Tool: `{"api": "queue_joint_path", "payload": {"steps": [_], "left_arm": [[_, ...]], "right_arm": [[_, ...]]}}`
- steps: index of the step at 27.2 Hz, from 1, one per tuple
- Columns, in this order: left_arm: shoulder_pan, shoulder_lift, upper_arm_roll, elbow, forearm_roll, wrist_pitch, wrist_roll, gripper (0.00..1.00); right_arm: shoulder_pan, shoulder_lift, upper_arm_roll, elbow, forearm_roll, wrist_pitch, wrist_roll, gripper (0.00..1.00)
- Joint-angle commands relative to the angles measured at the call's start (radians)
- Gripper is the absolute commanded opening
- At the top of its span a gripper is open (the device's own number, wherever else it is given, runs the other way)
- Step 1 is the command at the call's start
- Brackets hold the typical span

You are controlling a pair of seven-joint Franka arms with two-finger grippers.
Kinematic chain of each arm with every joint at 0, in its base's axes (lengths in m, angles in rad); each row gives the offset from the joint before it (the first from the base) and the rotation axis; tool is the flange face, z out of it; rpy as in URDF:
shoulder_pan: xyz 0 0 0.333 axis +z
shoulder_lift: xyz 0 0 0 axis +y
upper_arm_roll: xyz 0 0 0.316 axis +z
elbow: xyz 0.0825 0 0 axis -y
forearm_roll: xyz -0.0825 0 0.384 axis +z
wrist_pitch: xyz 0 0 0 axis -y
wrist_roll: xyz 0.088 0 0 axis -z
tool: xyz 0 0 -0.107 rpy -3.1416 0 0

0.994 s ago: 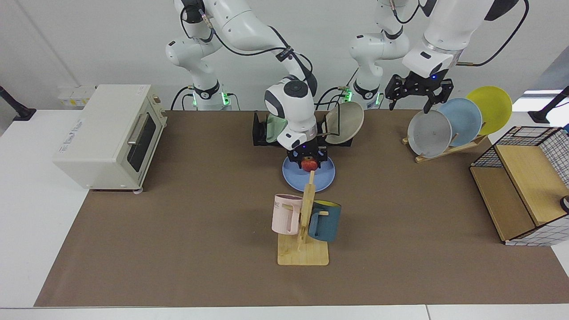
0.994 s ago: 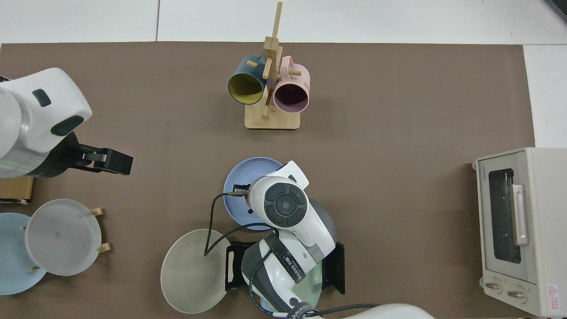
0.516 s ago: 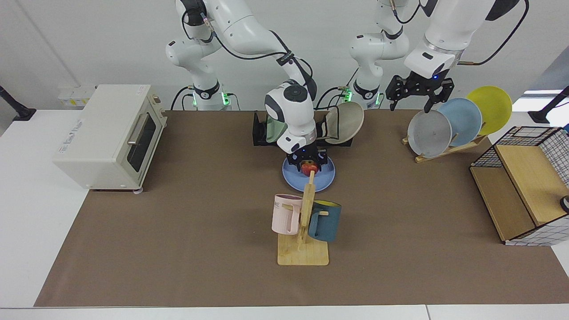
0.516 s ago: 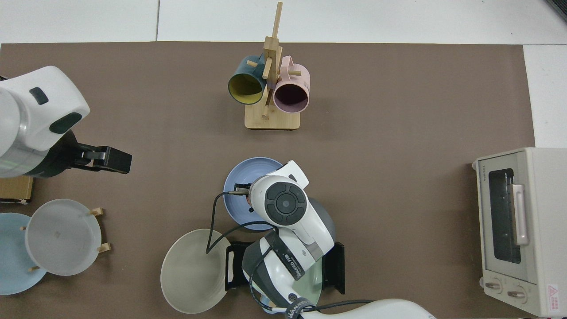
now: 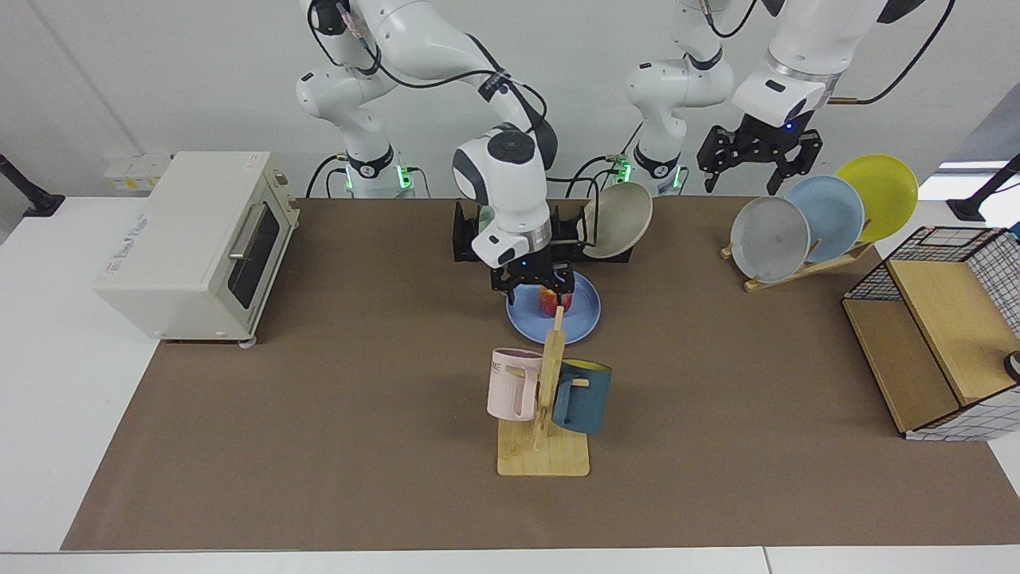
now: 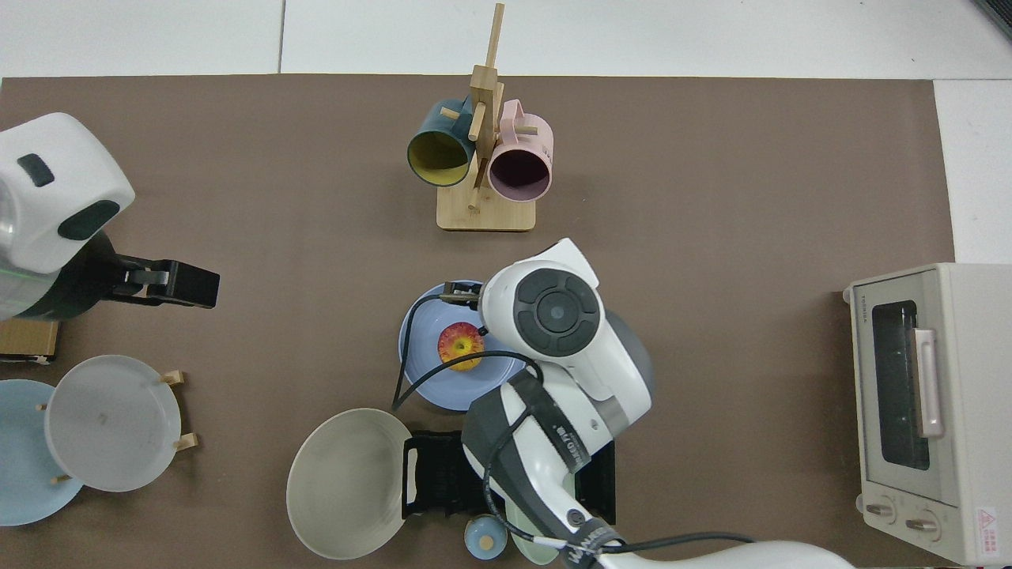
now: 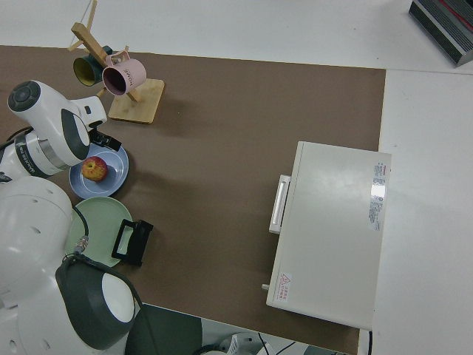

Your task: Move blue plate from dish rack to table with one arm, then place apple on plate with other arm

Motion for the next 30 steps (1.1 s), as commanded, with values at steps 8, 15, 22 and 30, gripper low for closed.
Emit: {"api": "queue_joint_path", "payload": {"steps": [8, 15, 22, 30], "left_arm": [[-0.003, -0.018, 0.017, 0.008, 0.018, -0.014, -0.010, 1.00], [-0.003, -0.019, 0.017, 0.008, 0.018, -0.014, -0.010, 1.00], [-0.003, -0.019, 0.018, 0.008, 0.018, -0.014, -0.010, 1.00], [-0.003, -0.024, 0.018, 0.008, 0.018, -0.014, -0.010, 1.00]], "right_arm": [[-0.244, -0.229, 0.017, -0.005, -0.064, -0.249, -0.400, 1.00], [-0.350, -0.312, 0.015, -0.005, -0.050, -0.346, -0.571, 1.00], [-0.448, -0.350, 0.015, 0.002, -0.042, -0.442, -0.710, 1.00], [-0.539, -0.352, 0.014, 0.084, -0.038, -0.669, -0.804, 1.00]]}}
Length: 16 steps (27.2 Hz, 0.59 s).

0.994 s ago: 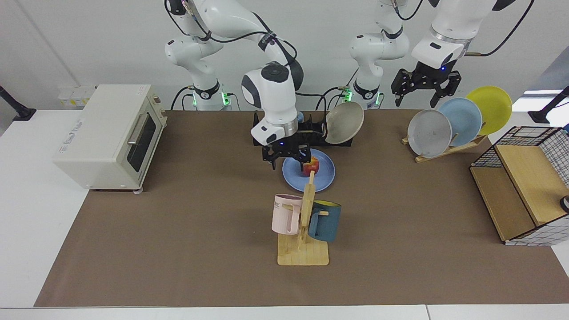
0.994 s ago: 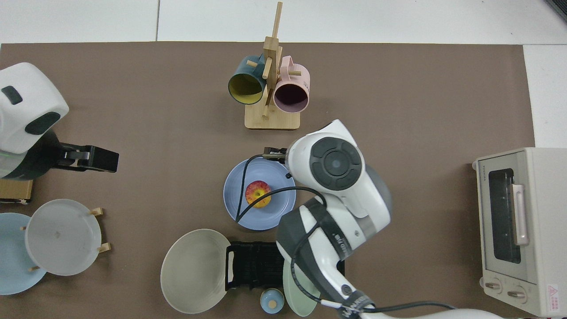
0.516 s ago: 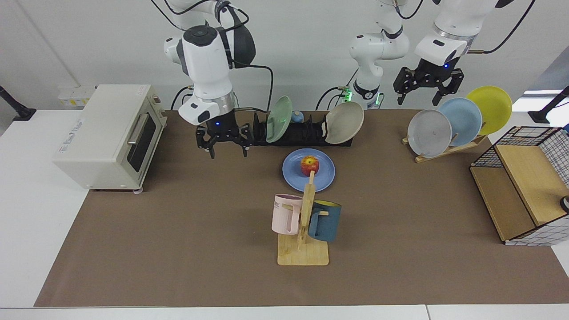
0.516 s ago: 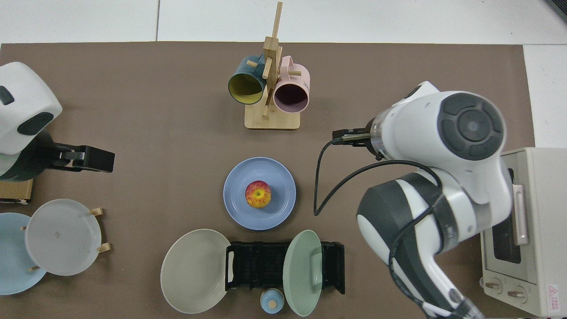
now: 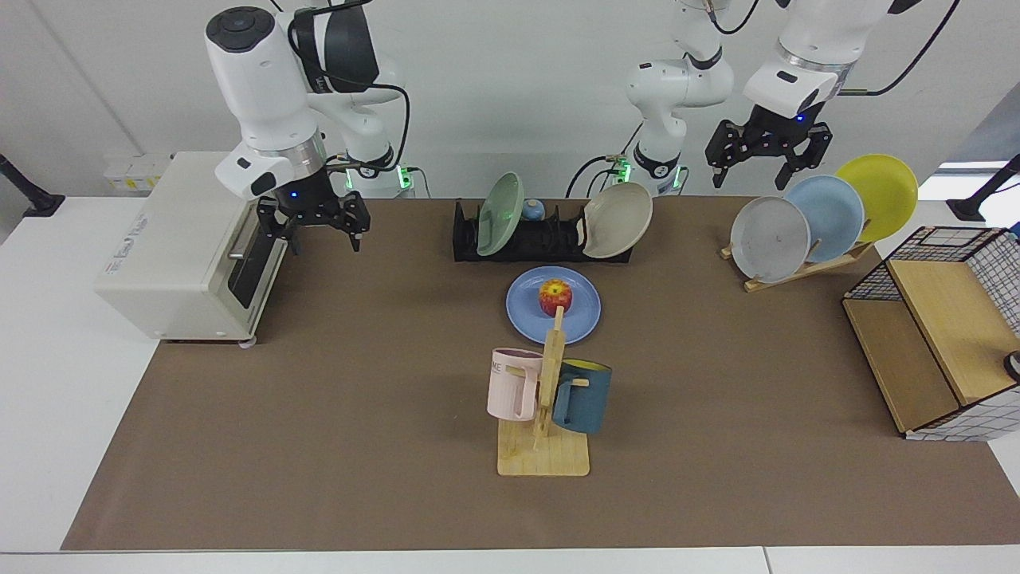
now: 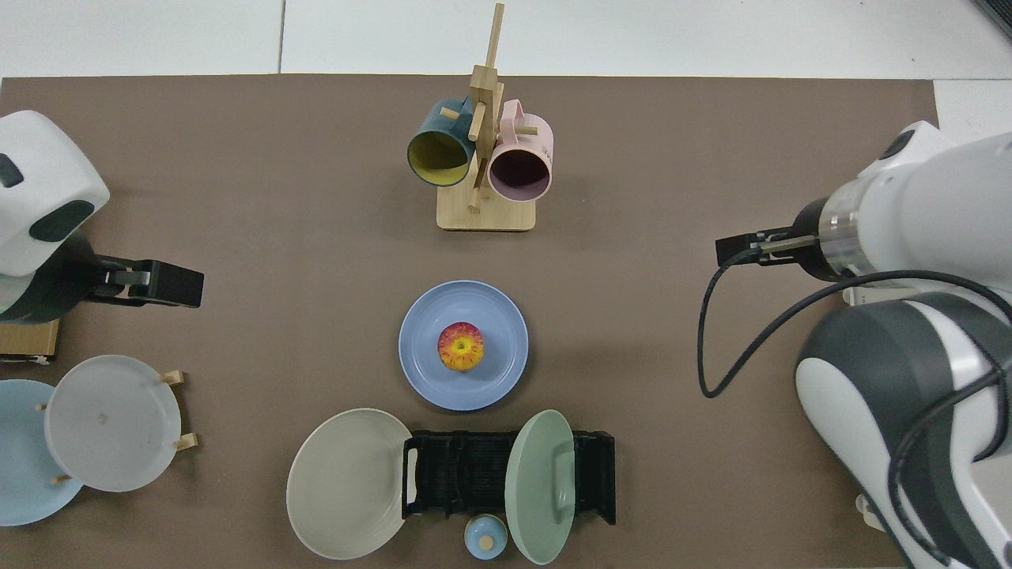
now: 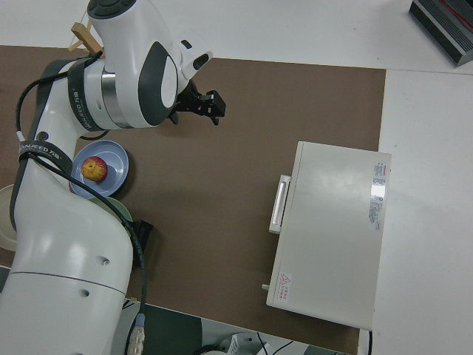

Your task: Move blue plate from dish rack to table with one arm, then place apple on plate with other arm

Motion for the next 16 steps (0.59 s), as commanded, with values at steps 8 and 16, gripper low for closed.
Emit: {"api": "queue_joint_path", "payload": {"steps": [8, 16], "left_arm": [[-0.002, -0.014, 0.004, 0.008, 0.017, -0.014, -0.010, 1.00], [-0.002, -0.016, 0.006, 0.008, 0.017, -0.014, -0.010, 1.00]], "right_arm": [[-0.072, -0.075, 0.015, 0.048, 0.034, -0.141, -0.068, 1.00], [-0.069, -0.077, 0.021, 0.048, 0.047, -0.132, -0.067, 1.00]]}}
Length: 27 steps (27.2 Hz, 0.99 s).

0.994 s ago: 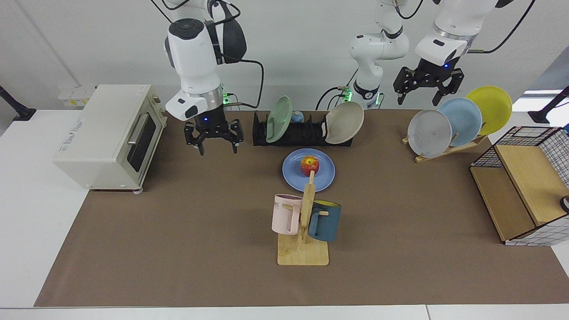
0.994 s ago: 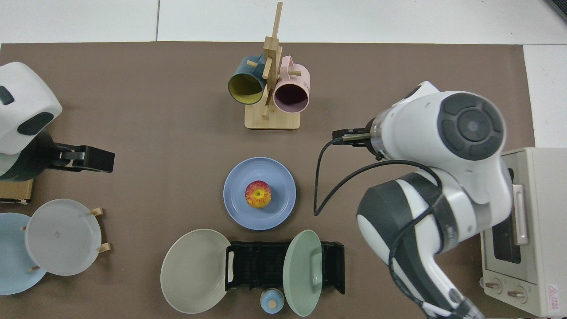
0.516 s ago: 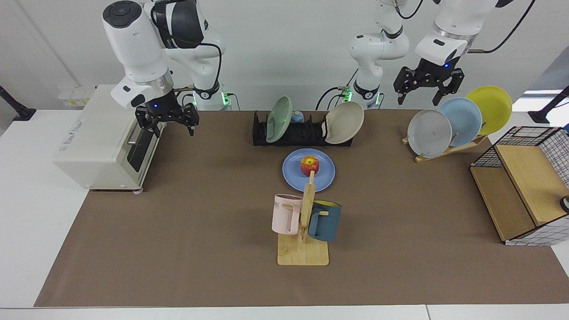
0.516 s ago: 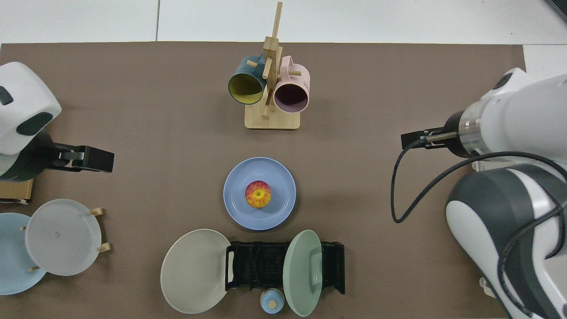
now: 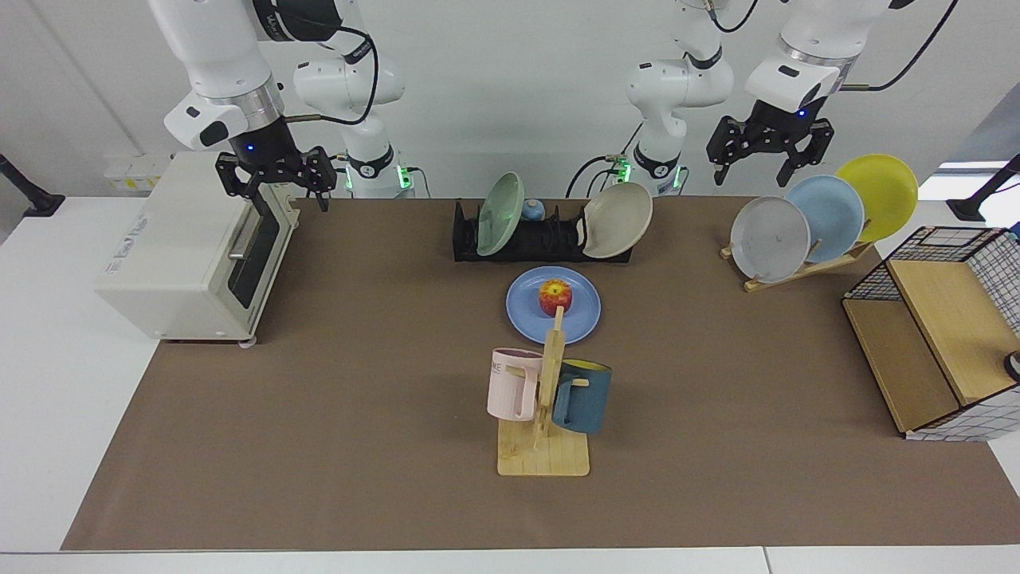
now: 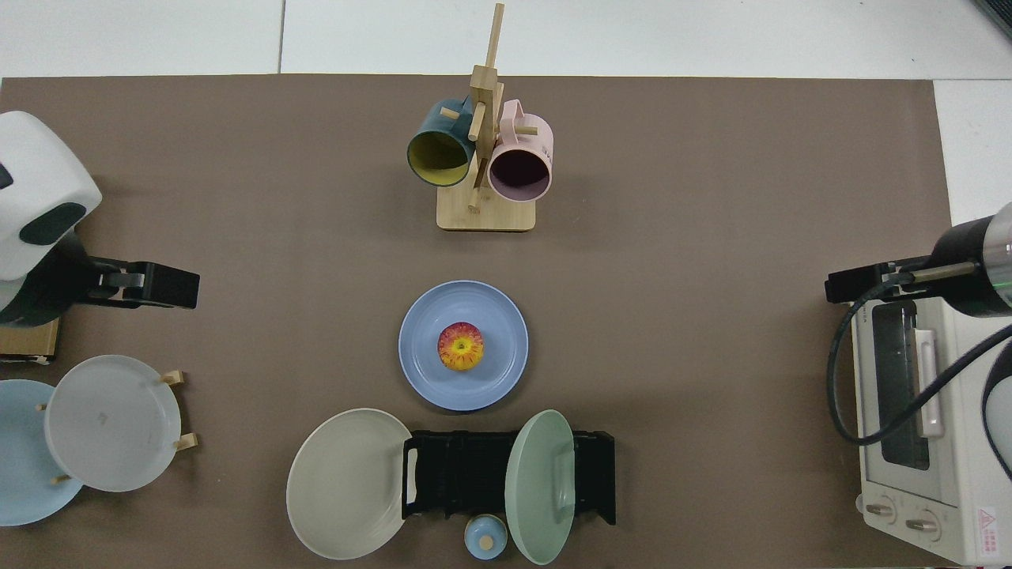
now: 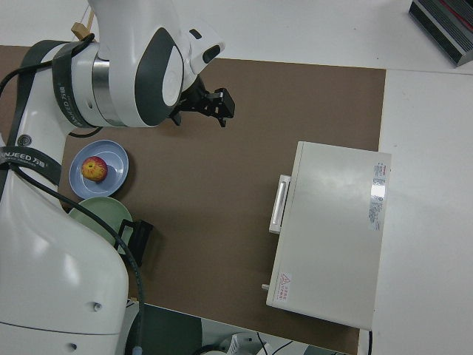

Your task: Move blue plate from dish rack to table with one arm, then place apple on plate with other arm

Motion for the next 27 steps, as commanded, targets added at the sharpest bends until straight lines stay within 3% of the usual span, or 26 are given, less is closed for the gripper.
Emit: {"api": "queue_joint_path", "payload": {"steps": [1, 10, 27], "left_arm": [[-0.002, -0.008, 0.004, 0.008, 0.017, -0.014, -0.009, 1.00], [-0.002, -0.008, 0.006, 0.008, 0.017, -0.014, -0.009, 1.00], [-0.003, -0.014, 0.004, 0.008, 0.017, -0.014, -0.009, 1.00]], "right_arm": [[-0.020, -0.004, 0.018, -0.005, 0.023, -0.011, -0.019, 1.00], [-0.062, -0.004, 0.015, -0.005, 0.021, -0.011, -0.018, 1.00], [-0.057, -0.004, 0.015, -0.005, 0.021, -0.011, -0.018, 1.00]]}}
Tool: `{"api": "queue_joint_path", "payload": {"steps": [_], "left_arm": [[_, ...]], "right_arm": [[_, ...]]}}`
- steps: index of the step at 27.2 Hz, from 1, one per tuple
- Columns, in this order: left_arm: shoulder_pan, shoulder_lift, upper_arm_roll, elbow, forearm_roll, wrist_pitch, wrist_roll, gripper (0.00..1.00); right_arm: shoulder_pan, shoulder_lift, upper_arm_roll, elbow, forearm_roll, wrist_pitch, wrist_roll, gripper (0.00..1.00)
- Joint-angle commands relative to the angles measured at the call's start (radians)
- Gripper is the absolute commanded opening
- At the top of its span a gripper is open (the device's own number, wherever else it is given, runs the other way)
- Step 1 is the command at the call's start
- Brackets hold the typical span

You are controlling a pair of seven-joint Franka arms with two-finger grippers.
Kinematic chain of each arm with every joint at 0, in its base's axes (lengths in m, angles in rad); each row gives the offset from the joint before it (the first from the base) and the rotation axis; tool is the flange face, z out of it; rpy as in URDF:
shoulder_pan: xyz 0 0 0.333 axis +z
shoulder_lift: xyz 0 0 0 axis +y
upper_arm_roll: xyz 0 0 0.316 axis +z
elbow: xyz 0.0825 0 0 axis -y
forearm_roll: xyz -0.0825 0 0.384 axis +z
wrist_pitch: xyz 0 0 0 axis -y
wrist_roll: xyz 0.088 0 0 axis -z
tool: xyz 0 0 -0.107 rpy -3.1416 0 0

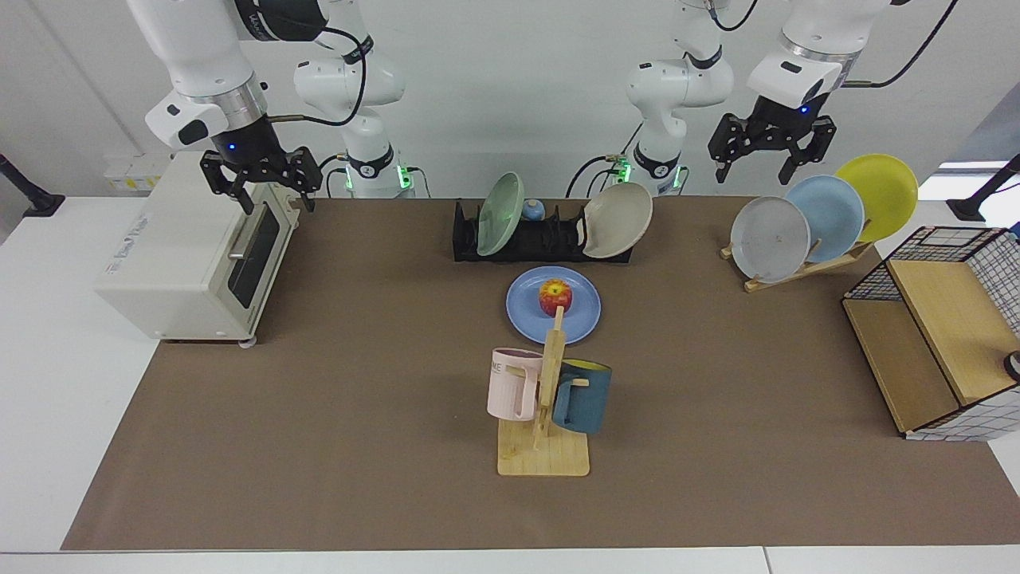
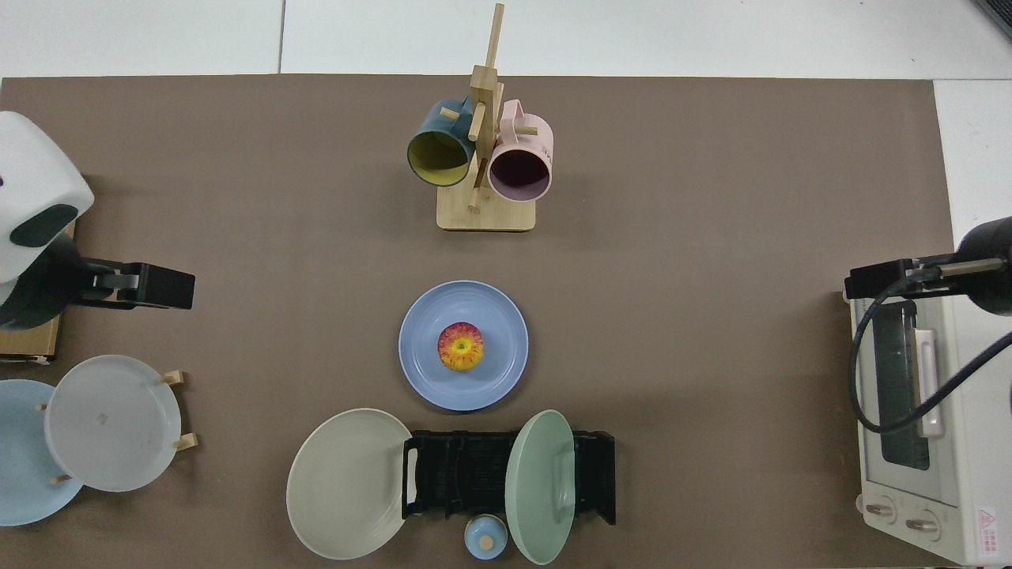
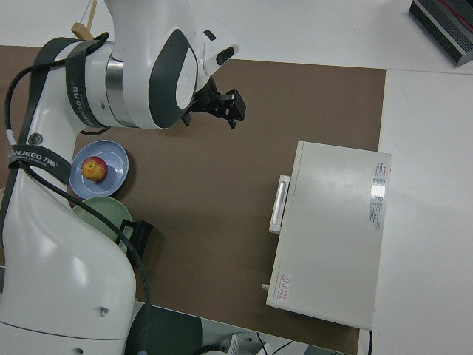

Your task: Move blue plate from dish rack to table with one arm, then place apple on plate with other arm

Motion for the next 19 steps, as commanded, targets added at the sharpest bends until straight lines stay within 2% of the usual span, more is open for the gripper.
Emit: {"api": "queue_joint_path", "payload": {"steps": [1, 19], "left_arm": [[-0.002, -0.007, 0.001, 0.007, 0.017, -0.014, -0.009, 1.00], [-0.002, -0.009, 0.004, 0.007, 0.017, -0.014, -0.009, 1.00]], "right_arm": [[-0.011, -0.004, 0.008, -0.003, 0.018, -0.012, -0.018, 1.00], [-0.017, -0.004, 0.008, -0.003, 0.018, -0.011, -0.018, 1.00]]}}
